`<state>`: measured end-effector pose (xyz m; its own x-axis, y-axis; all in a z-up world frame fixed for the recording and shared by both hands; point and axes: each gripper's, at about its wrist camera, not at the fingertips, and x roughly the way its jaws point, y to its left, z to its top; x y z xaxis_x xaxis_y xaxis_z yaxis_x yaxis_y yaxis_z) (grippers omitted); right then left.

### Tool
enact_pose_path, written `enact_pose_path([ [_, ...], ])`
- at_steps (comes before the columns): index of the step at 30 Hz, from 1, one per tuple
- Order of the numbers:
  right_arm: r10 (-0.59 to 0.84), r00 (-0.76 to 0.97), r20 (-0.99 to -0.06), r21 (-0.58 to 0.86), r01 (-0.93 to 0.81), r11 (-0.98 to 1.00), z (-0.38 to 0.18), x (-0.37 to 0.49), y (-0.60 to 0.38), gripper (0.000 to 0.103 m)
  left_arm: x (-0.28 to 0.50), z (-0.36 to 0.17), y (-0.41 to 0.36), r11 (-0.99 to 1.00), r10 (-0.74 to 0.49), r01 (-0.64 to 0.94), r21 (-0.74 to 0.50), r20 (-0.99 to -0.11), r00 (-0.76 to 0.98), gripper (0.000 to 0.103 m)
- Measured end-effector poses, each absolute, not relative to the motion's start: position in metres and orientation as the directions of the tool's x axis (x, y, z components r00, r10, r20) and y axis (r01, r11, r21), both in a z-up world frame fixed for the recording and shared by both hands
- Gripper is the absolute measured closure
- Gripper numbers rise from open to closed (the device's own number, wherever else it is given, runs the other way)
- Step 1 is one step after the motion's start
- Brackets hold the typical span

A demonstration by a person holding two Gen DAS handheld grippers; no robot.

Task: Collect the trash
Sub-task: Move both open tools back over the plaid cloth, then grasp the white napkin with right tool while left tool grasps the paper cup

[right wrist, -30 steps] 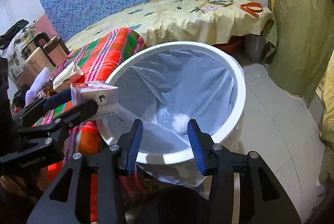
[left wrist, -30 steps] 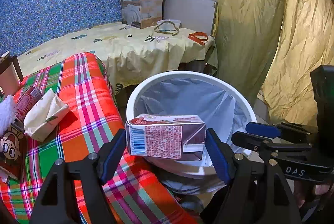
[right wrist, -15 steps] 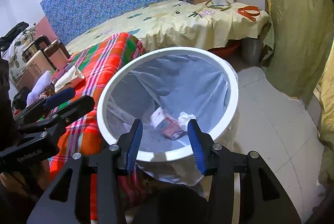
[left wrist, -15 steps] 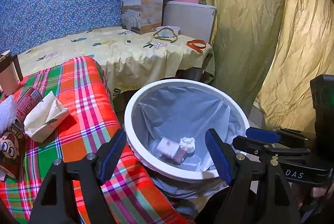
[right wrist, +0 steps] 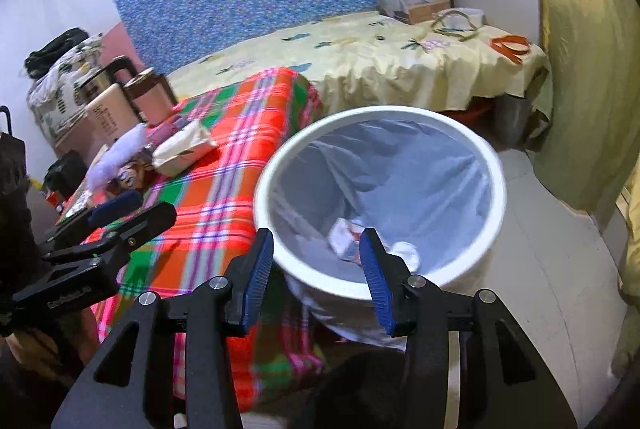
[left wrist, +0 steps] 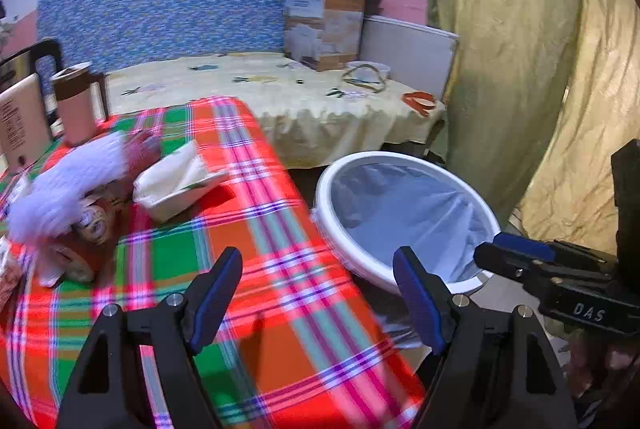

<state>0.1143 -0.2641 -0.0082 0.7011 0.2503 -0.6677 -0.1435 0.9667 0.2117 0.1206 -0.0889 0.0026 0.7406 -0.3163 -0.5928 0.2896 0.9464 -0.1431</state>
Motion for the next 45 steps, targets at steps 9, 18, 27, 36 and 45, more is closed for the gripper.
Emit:
enact_pose_path([
  [9, 0.361, 0.652, -0.667, 0.264, -0.245, 0.933, -0.009, 0.124, -0.227, 0.056, 0.106, -0.004, -0.044, 0.972, -0.235, 0.175, -0.158, -0.605, 0.760, 0.031],
  [18, 0.425, 0.600, -0.678, 0.294, -0.309, 0.904, -0.013, 0.136, -0.193, 0.056, 0.096, -0.009, -0.001, 0.988, -0.138, 0.069, -0.136, -0.605, 0.784, 0.033],
  [27, 0.443, 0.571, -0.691, 0.301, -0.330, 0.895, -0.013, 0.152, -0.170, 0.056, 0.093, -0.010, 0.056, 0.993, -0.013, -0.061, -0.103, -0.598, 0.801, 0.033],
  [36, 0.477, 0.539, -0.694, 0.343, -0.336, 0.877, -0.017, 0.172, -0.151, 0.056, 0.093, -0.016, 0.103, 0.983, 0.105, -0.174, -0.060, -0.593, 0.798, 0.033],
  [45, 0.503, 0.509, -0.698, 0.382, -0.330, 0.863, -0.022, 0.197, -0.132, 0.056, 0.105, -0.031, 0.128, 0.978, 0.171, -0.210, 0.008, -0.614, 0.771, 0.033],
])
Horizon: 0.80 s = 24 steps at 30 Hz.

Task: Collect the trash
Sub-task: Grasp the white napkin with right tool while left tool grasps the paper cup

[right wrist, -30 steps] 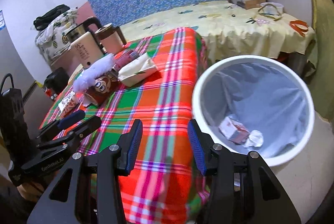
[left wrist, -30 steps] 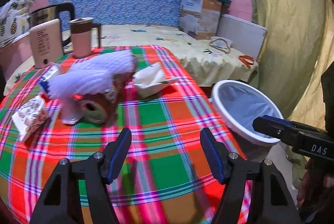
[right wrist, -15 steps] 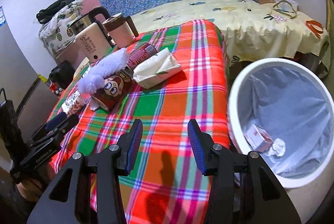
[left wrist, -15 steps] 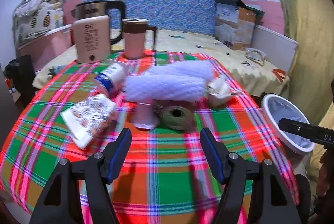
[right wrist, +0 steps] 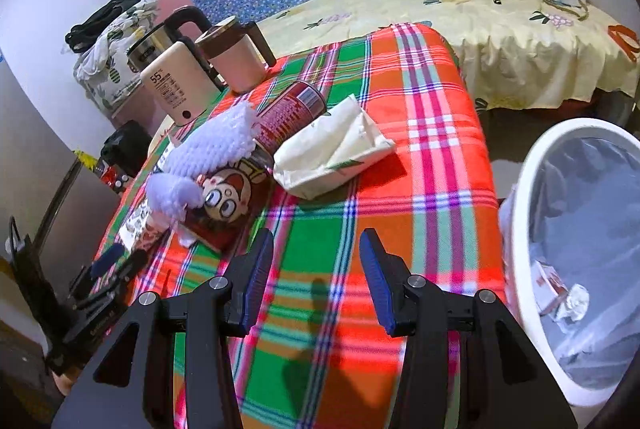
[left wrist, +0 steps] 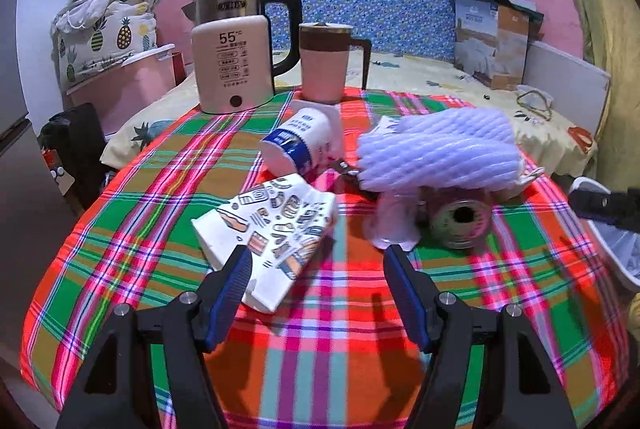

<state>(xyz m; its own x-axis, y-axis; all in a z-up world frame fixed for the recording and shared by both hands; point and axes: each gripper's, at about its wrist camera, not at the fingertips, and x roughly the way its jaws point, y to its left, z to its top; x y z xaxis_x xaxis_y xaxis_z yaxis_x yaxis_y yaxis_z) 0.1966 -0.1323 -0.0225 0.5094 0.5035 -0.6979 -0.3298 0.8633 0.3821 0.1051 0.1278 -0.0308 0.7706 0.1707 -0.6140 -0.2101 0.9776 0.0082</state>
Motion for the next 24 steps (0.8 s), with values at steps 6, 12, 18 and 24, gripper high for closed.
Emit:
enact_pose_path([
  [6, 0.519, 0.490, -0.701, 0.427, -0.295, 0.855, -0.030, 0.218, -0.125, 0.056, 0.117, -0.038, 0.133, 0.978, 0.180, -0.206, 0.032, -0.629, 0.756, 0.033],
  [12, 0.529, 0.484, -0.698, 0.478, -0.236, 0.846, -0.037, 0.236, -0.125, 0.056, 0.124, -0.043, 0.136, 0.977, 0.176, -0.212, 0.026, -0.661, 0.730, 0.057],
  [18, 0.534, 0.488, -0.691, 0.524, -0.170, 0.834, -0.045, 0.245, -0.132, 0.072, 0.126, -0.043, 0.139, 0.975, 0.180, -0.219, 0.025, -0.667, 0.723, 0.070],
  [24, 0.540, 0.490, -0.684, 0.526, -0.181, 0.831, -0.047, 0.237, -0.140, 0.092, 0.121, -0.037, 0.138, 0.978, 0.172, -0.210, 0.019, -0.643, 0.746, 0.079],
])
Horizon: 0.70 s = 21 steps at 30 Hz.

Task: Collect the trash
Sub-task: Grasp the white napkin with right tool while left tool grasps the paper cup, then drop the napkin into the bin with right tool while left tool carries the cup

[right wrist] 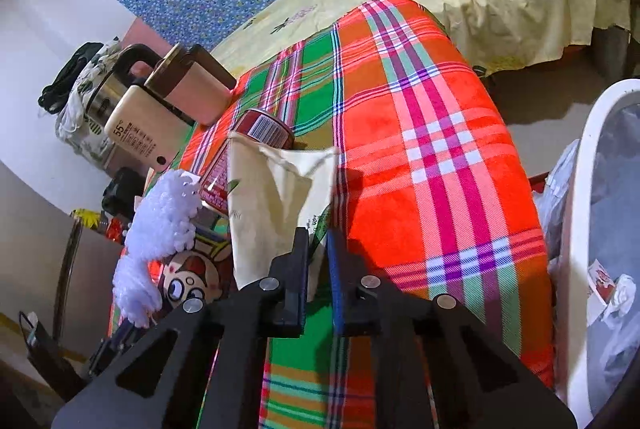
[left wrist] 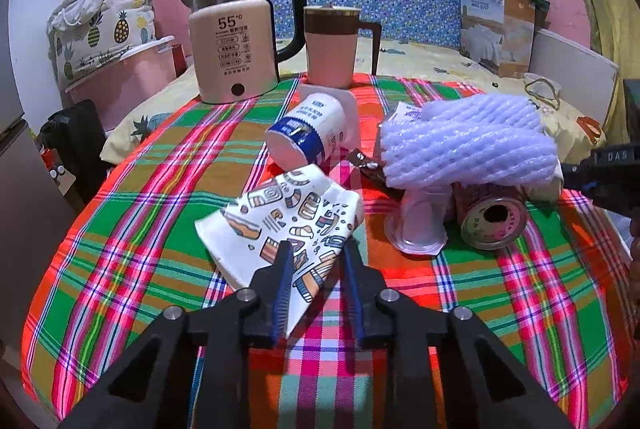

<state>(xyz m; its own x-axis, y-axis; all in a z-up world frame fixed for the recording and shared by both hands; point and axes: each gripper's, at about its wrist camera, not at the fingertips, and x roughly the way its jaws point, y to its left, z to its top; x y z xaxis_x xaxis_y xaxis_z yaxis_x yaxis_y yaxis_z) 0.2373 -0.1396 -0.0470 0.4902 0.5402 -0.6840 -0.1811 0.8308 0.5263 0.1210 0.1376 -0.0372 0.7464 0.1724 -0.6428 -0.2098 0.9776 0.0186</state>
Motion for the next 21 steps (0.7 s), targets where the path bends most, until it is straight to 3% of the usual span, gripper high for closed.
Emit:
enact_pose_path([
  [9, 0.530, 0.511, -0.677, 0.490, -0.223, 0.842, -0.038, 0.215, -0.152, 0.094, 0.106, -0.022, 0.134, 0.979, 0.129, -0.198, -0.043, -0.622, 0.772, 0.087],
  [21, 0.507, 0.549, -0.664, 0.454, -0.242, 0.857, -0.028, 0.201, -0.165, 0.095, 0.092, -0.013, 0.111, 0.985, 0.075, -0.155, -0.076, -0.621, 0.780, 0.089],
])
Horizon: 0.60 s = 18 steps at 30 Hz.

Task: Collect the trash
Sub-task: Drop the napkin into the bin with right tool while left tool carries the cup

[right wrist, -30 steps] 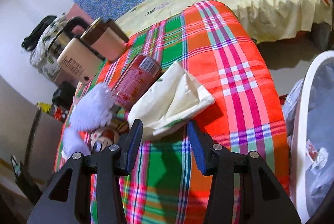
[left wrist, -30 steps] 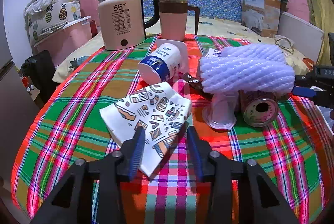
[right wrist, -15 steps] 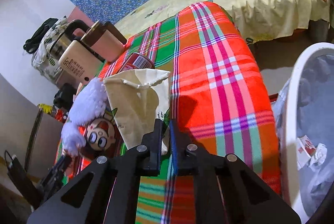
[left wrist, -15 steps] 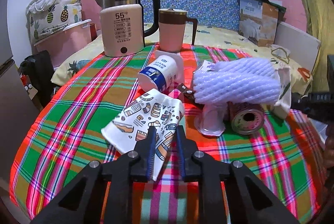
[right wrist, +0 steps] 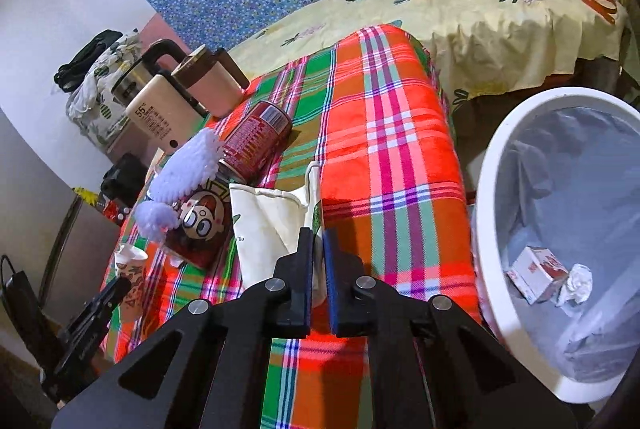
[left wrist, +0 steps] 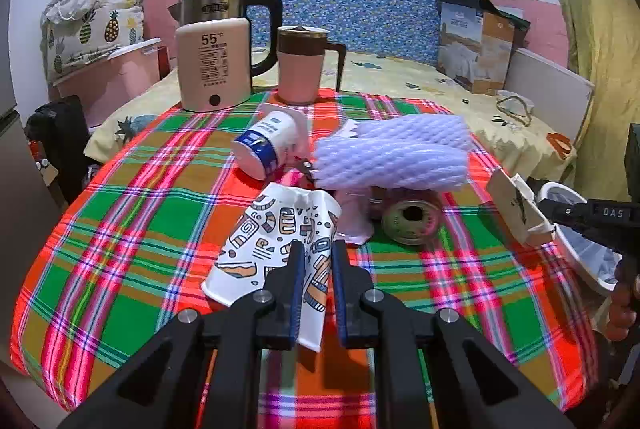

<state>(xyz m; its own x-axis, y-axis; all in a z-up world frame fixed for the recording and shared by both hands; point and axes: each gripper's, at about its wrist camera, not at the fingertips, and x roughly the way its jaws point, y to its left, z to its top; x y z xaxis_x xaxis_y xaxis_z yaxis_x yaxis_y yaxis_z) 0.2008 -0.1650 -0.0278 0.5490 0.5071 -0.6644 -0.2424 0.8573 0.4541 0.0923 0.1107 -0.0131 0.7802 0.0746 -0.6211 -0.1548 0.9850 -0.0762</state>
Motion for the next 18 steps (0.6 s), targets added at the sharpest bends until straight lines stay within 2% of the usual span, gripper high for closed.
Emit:
enact_pose_path([
  [18, 0.479, 0.593, -0.647, 0.439, -0.224, 0.870, -0.025, 0.177, -0.188, 0.095, 0.089, -0.001, 0.048, 0.995, -0.060, -0.002, -0.099, -0.616, 0.786, 0.090],
])
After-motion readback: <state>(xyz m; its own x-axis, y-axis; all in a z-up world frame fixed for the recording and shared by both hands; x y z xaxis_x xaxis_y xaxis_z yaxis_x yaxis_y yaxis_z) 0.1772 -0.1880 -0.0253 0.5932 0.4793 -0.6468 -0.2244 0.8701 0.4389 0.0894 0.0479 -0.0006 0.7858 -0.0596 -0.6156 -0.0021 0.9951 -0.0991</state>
